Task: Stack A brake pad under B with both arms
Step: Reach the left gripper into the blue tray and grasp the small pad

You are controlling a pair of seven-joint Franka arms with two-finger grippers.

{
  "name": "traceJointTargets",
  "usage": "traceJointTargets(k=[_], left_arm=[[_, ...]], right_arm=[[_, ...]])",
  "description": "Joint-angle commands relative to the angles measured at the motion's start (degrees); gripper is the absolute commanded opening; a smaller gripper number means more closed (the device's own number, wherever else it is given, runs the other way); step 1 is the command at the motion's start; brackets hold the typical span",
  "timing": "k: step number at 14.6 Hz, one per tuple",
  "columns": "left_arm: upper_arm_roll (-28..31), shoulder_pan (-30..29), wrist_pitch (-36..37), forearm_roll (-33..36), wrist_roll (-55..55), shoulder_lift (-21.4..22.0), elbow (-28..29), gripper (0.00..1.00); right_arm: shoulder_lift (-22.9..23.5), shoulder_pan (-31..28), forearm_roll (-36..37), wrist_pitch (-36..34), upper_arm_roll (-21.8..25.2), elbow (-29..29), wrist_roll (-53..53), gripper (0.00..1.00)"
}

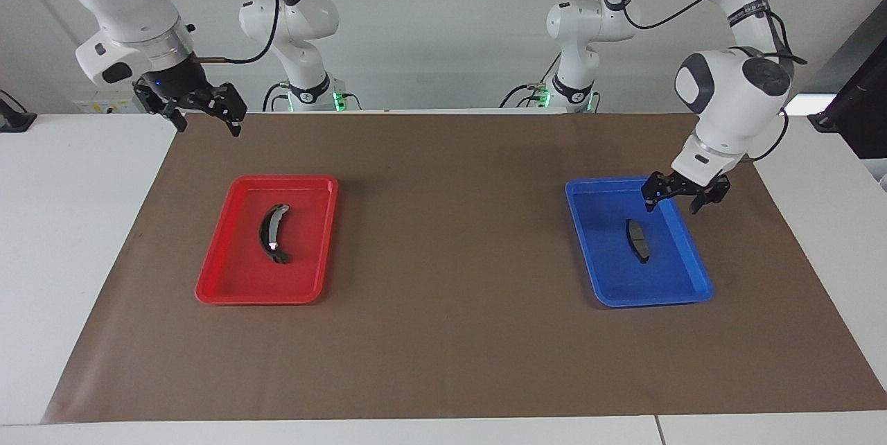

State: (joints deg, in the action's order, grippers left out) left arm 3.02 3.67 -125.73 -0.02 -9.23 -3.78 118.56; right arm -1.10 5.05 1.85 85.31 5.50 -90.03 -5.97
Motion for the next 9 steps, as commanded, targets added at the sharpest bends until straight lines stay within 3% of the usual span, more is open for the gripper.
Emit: traceJointTargets(k=[1, 3, 5, 9], left_arm=[[0.1, 0.7, -7.0, 0.6, -0.6, -3.1, 3.0, 0.99], [0.1, 1.4, -12.9, 0.5, -0.6, -3.5, 6.9, 0.99], [0.1, 2.6, -17.6, 0.6, -0.4, -5.1, 9.1, 0.92], [0.2, 4.0, -19.4, 0.5, -0.3, -8.2, 9.0, 0.87]], right_arm=[[-2.5, -0.4, 0.2, 3.4, 0.0, -4.9, 1.8, 0.99], [-4.3, -0.3, 0.3, 7.8, 0.0, -9.4, 2.0, 0.99], [-5.1, 0.0, 0.3, 10.3, 0.0, -12.7, 2.0, 0.99], [-5.5, -0.6, 0.3, 19.5, 0.1, -21.7, 4.4, 0.99]])
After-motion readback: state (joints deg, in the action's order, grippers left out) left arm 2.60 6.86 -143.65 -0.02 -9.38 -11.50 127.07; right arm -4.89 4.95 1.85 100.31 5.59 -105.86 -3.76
